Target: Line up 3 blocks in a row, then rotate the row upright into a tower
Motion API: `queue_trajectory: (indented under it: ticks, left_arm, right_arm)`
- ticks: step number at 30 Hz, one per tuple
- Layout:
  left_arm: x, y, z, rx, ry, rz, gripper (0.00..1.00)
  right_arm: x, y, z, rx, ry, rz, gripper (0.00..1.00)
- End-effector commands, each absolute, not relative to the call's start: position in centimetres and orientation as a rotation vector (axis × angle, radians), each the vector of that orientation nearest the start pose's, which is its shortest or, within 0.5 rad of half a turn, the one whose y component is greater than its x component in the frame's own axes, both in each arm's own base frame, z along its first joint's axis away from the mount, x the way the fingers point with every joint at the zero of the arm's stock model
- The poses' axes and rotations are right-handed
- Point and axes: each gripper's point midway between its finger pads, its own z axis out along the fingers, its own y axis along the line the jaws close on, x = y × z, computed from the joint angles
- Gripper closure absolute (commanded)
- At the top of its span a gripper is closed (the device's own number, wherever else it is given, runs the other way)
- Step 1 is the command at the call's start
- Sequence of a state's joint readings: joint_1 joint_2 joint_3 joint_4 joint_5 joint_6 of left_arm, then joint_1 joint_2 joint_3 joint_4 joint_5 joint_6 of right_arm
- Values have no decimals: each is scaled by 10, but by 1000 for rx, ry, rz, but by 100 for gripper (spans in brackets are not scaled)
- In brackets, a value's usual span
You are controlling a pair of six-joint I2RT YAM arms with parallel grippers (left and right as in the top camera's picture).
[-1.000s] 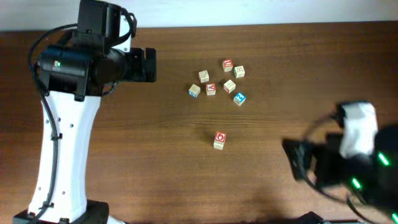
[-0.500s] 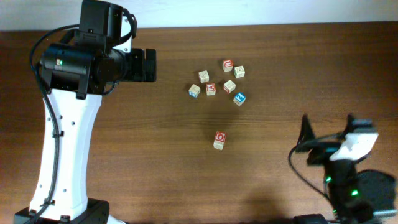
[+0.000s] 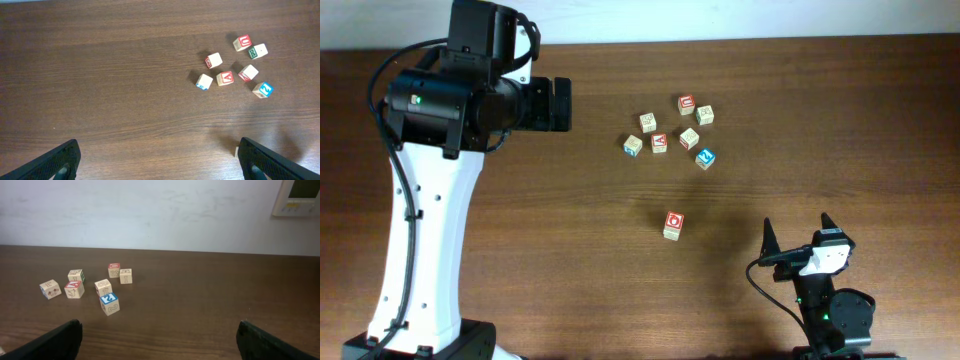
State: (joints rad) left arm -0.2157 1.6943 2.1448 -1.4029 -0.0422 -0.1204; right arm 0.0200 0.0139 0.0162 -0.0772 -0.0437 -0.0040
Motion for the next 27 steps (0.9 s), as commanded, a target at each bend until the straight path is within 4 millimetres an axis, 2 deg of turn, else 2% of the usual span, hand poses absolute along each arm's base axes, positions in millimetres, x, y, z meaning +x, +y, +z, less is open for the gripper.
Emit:
queue_trajectory:
  ticks: [1, 5, 6, 8, 10, 12, 14, 17, 18, 20, 22, 24, 27]
  left_arm:
    - [382, -74, 339, 106, 2510, -71, 1]
    - [380, -73, 338, 108, 2522, -68, 1]
    - [370, -71, 331, 112, 2570, -59, 1]
    - [366, -70, 333, 112, 2568, -59, 1]
    - [373, -72, 343, 104, 2475, -78, 1]
    - [371, -66, 337, 110, 2388, -72, 1]
    - [362, -42, 313, 40, 2264, -58, 1]
    - [316, -6, 255, -50, 2115, -12, 1]
    - [300, 0, 241, -41, 2058, 11, 1]
    - [268, 6, 207, -17, 1914, 45, 1]
    - [252, 6, 183, 29, 1826, 80, 1]
    - [244, 6, 159, 61, 1806, 106, 1]
    - [243, 7, 144, 110, 1753, 156, 1]
  right_arm:
    - [246, 11, 157, -49, 1642, 39, 1]
    - [246, 10, 157, -49, 1642, 38, 1]
    - [246, 10, 157, -49, 1642, 38, 1]
    - [246, 10, 157, -49, 1642, 38, 1]
    - [246, 10, 157, -49, 1642, 38, 1]
    - [246, 10, 157, -49, 1642, 38, 1]
    - [246, 10, 157, -49, 1642, 38, 1]
    - [246, 11, 157, -49, 1642, 39, 1]
    - [246, 10, 157, -49, 1642, 38, 1]
    - [246, 10, 157, -49, 1642, 38, 1]
    - [246, 10, 157, -49, 1642, 38, 1]
    - [246, 10, 157, -49, 1642, 38, 1]
    - [246, 10, 157, -49, 1642, 38, 1]
